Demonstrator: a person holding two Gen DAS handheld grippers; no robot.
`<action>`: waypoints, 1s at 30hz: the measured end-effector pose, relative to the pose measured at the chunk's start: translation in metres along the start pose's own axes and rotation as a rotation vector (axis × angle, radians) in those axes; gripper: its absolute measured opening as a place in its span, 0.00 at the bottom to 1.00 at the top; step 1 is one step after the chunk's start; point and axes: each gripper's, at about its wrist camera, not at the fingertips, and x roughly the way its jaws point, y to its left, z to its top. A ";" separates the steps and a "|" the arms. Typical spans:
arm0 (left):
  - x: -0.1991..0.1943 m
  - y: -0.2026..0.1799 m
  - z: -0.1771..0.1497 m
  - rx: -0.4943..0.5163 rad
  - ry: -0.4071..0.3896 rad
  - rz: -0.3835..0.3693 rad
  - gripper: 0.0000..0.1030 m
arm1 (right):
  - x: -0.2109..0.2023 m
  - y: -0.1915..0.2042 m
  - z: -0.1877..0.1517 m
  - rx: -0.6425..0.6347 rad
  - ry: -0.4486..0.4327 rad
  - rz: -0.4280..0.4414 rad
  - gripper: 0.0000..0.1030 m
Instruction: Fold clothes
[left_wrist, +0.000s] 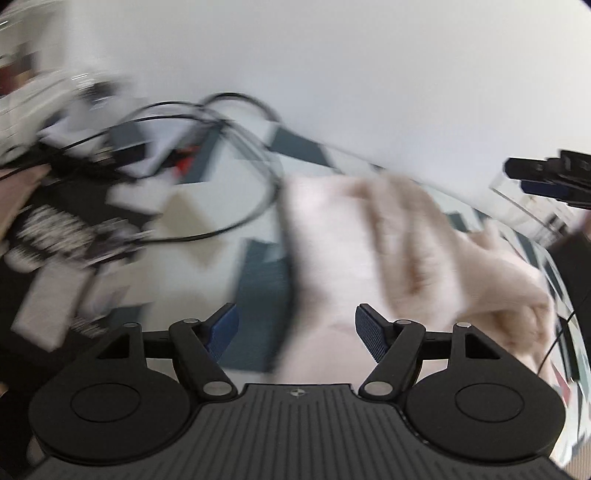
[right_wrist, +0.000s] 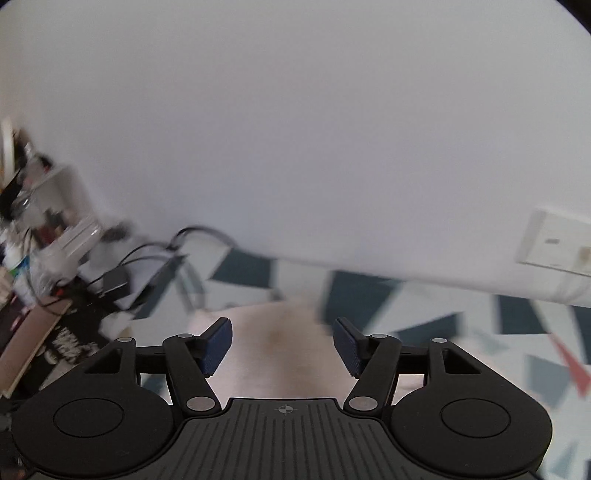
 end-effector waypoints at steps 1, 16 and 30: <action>0.007 -0.011 0.003 0.028 0.006 -0.018 0.70 | -0.010 -0.015 -0.005 0.012 -0.012 -0.026 0.56; 0.119 -0.100 0.034 0.133 0.163 -0.018 0.51 | -0.018 -0.111 -0.142 -0.041 0.099 -0.263 0.55; 0.004 -0.087 0.088 0.083 -0.032 -0.201 0.14 | -0.053 -0.093 -0.114 -0.086 -0.019 -0.188 0.04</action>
